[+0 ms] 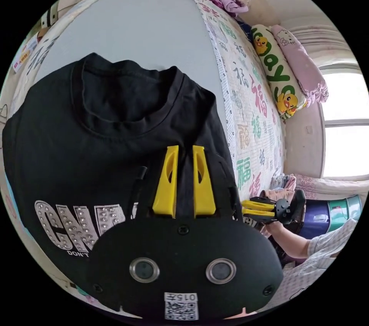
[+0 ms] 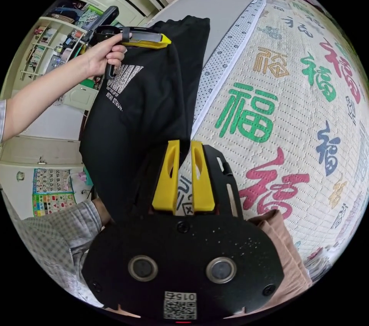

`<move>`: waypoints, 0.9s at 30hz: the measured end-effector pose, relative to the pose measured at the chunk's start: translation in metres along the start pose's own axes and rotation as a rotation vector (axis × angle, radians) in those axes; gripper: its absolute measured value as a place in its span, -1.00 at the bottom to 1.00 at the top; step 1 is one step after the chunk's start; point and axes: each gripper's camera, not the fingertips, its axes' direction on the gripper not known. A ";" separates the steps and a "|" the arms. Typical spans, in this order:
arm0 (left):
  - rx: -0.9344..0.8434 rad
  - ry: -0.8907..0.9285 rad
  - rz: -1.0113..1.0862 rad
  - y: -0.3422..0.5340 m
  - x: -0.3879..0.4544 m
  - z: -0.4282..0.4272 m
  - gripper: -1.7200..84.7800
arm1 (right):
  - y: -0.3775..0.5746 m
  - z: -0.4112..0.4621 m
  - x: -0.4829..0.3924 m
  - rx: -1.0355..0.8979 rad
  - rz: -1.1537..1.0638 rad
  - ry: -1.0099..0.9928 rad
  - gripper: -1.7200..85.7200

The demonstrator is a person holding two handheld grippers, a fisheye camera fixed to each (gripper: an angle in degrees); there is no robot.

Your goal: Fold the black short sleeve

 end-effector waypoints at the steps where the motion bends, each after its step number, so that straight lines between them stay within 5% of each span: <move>1: -0.006 0.051 0.019 -0.006 0.004 0.003 -0.94 | 0.001 -0.001 0.004 0.016 0.016 -0.019 -0.89; 10: 0.012 0.063 0.091 -0.065 0.050 0.009 -0.95 | 0.021 0.000 0.045 0.065 0.210 -0.110 -0.94; 19: -0.098 -0.131 0.189 -0.011 0.056 0.018 -0.81 | 0.028 0.001 0.066 0.071 0.221 -0.170 -0.94; 23: -0.074 -0.078 0.204 -0.022 0.065 0.022 -0.92 | 0.031 0.002 0.075 0.062 0.217 -0.176 -0.94; 27: -0.109 -0.044 0.188 -0.042 0.067 0.030 -0.82 | 0.035 0.003 0.083 0.063 0.221 -0.185 -0.94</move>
